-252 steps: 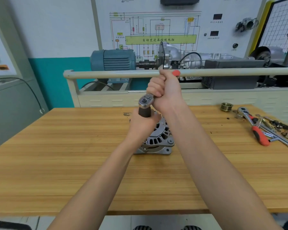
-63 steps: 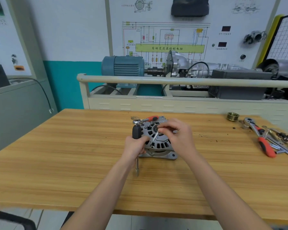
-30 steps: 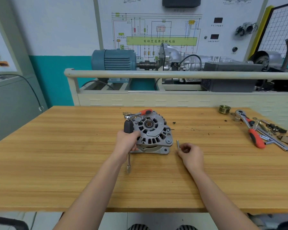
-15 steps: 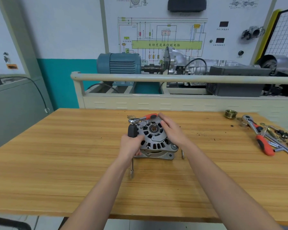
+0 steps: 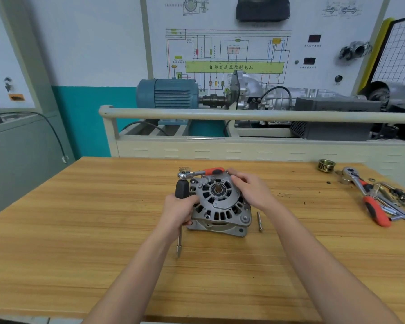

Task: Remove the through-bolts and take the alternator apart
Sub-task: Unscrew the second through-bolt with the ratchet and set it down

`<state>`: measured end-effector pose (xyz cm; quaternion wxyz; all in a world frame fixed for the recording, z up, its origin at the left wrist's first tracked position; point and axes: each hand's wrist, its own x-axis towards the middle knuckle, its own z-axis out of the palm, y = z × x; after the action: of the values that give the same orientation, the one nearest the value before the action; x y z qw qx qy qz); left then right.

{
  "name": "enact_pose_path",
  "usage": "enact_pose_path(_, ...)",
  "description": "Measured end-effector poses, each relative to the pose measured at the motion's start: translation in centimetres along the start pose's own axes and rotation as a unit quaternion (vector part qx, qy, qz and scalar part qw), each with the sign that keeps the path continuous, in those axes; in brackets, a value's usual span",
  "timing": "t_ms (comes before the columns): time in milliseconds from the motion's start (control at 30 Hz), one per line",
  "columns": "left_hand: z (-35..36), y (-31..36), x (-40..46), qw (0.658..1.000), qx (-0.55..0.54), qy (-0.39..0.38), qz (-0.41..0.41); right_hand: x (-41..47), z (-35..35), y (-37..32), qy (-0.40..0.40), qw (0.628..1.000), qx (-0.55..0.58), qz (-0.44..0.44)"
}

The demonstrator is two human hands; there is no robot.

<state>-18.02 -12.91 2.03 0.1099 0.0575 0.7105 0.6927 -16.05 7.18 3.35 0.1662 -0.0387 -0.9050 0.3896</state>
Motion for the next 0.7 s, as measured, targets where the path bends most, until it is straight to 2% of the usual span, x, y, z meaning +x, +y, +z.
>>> enact_pose_path(100, -0.1, 1.0, 0.1, 1.0, -0.005, -0.007, 0.015, 2.0, -0.7, -1.1, 0.024, 0.999, 0.021, 0.026)
enact_pose_path(267, 0.3, 2.5, -0.4, 0.998, -0.034, -0.023, 0.042, 3.1, 1.2, -1.9, -0.083, 0.993, 0.082, 0.031)
enact_pose_path(400, 0.3, 3.7, -1.1, 0.99, -0.126, -0.024, 0.052, 3.2, 1.3, -1.7, -0.075, 0.994, 0.071, 0.029)
enact_pose_path(700, 4.4, 7.7, -1.6, 0.955, -0.238, -0.112, 0.139, 1.8, 2.5, -2.1, -0.042, 0.998, 0.049, -0.016)
